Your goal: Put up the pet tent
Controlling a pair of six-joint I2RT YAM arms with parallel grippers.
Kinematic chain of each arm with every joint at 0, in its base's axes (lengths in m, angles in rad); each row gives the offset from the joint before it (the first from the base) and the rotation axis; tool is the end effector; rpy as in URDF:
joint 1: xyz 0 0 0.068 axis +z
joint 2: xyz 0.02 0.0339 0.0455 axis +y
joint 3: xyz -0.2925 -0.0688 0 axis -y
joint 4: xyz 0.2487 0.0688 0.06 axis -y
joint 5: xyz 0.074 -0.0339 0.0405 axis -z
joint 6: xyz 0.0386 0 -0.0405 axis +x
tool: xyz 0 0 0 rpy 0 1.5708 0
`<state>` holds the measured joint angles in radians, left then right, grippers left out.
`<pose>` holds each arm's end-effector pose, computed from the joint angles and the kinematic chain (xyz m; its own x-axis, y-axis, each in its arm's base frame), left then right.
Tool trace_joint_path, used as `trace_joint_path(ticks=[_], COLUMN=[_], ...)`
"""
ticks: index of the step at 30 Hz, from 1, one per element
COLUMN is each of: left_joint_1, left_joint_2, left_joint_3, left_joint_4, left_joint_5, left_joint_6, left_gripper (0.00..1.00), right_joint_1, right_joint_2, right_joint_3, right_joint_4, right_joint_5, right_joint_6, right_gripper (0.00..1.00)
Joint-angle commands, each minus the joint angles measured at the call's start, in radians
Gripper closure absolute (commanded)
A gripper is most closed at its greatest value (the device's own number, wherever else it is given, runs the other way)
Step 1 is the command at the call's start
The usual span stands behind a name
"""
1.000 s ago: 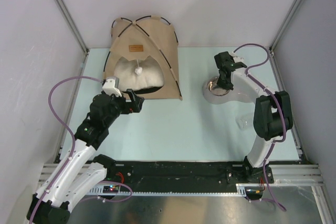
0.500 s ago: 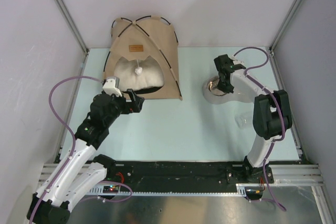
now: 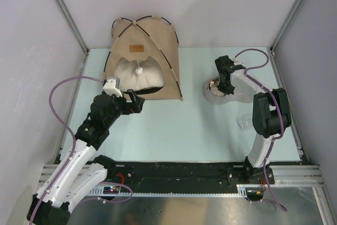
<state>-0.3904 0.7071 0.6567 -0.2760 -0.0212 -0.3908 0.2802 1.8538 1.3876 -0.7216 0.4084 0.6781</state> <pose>0.1443 -0.0585 0.3148 -0.4120 -0.2423 -0.8784 0.2217 0.9084 -0.3545 0.3807 0.0936 0.2347 -0.7639 0.3793 -0.5221 0.4726 0.8797 -0.0524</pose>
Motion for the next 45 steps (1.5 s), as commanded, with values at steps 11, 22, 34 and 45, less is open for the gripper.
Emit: trace_joint_path(ticks=[11, 22, 34, 45], left_joint_1=[-0.004, -0.003, -0.003, -0.004], left_joint_2=[0.001, -0.035, -0.085, -0.074], left_joint_3=[0.013, 0.013, 0.002, -0.001], left_joint_4=[0.016, 0.016, 0.016, 0.018], left_joint_5=[0.011, -0.022, -0.090, -0.064], left_joint_6=[0.024, 0.028, 0.050, 0.046], left_gripper=[0.00, 0.00, 0.00, 0.00], right_joint_1=[-0.010, -0.073, -0.150, -0.290], right_joint_2=[-0.086, -0.295, -0.706, -0.798], right_joint_3=[0.034, -0.054, -0.388, -0.542], right_joint_4=[0.001, -0.064, -0.269, -0.240], right_joint_5=[-0.007, -0.036, 0.016, 0.017], right_joint_6=[-0.004, 0.073, 0.252, 0.387], right_gripper=[0.84, 0.47, 0.01, 0.03])
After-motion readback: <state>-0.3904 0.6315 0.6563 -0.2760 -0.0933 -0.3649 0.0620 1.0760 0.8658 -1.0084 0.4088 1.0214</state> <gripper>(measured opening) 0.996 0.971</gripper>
